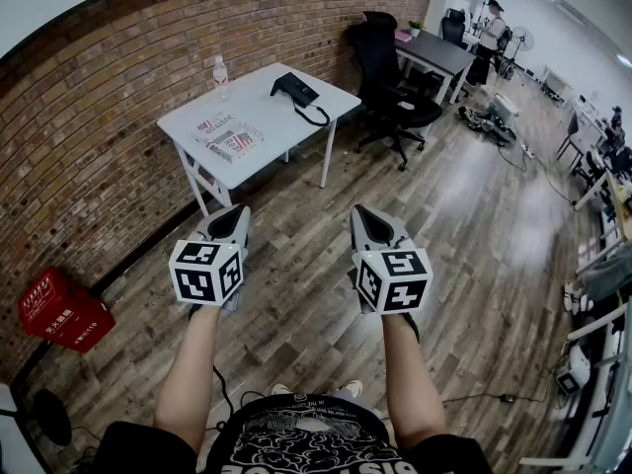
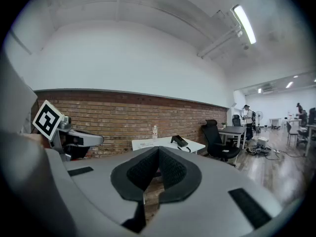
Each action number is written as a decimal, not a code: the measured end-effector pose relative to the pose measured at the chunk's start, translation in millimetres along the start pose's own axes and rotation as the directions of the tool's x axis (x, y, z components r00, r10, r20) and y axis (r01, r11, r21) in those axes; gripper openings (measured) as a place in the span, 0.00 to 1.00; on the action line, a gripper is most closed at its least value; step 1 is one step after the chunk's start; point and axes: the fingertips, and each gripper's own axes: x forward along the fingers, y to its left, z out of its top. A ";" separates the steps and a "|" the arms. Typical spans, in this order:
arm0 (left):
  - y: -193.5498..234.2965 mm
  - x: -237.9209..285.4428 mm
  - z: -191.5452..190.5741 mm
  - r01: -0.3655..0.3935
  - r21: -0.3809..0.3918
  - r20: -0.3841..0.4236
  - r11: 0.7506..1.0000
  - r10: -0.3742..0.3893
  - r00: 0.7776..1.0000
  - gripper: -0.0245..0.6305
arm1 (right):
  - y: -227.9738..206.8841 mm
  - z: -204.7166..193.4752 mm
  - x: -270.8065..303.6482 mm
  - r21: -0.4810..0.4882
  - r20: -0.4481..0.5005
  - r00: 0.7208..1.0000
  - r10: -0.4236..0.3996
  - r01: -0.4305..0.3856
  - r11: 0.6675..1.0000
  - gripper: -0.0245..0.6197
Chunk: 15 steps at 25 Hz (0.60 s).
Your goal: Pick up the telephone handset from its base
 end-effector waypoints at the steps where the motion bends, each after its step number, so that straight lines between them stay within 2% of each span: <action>1: 2.6 1.5 0.8 0.002 -0.004 0.000 1.000 -0.002 1.000 0.05 | 1.7 1.4 3.0 -0.001 0.001 1.000 0.001 -0.001 1.000 0.04; 15: 21.6 24.9 0.6 0.057 -0.030 0.001 0.998 -0.057 0.998 0.05 | 10.0 -3.6 34.5 0.002 -0.019 1.000 -0.001 0.001 1.000 0.04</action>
